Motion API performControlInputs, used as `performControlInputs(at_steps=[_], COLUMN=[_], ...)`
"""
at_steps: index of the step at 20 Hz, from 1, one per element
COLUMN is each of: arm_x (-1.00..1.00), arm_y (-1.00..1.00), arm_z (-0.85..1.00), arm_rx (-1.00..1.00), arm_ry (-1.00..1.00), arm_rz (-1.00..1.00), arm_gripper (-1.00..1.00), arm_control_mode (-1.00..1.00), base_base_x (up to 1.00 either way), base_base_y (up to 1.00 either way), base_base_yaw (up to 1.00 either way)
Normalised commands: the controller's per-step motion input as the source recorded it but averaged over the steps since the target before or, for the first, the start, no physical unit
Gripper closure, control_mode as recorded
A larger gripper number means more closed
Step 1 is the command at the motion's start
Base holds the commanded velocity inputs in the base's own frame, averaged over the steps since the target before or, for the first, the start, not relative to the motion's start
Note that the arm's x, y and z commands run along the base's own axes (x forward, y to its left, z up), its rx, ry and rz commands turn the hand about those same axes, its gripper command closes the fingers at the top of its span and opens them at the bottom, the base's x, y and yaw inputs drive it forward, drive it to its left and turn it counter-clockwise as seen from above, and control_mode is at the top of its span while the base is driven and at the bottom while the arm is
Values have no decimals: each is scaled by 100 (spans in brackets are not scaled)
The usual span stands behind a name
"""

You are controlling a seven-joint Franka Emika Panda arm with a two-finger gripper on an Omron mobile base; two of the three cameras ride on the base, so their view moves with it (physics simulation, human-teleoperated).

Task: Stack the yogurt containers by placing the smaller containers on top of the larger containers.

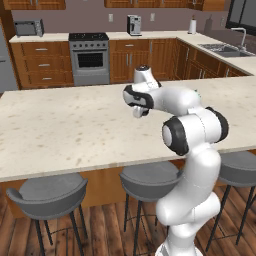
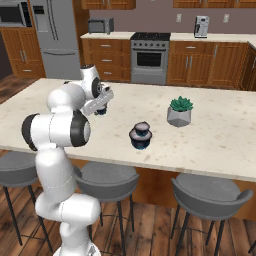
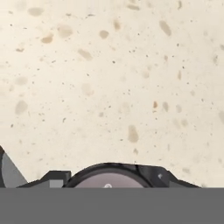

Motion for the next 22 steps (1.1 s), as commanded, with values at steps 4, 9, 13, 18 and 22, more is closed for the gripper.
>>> performControlInputs(at_steps=[4,9,13,18,22], arm_x=[-34,-33,-36,-33,-33], arm_y=[-15,-21,-32,-36,-40], arm_z=[31,35,28,24,21], arm_rx=[0,1,4,4,2], arm_ry=[-14,-10,-5,-1,0], arm_rz=[0,0,0,0,0], arm_gripper=[100,100,100,100,100], arm_control_mode=[-100,-100,-100,-100,-100], base_base_x=[0,0,0,0,0], base_base_y=[0,0,0,0,0], base_base_yaw=[0,0,0,0,0])
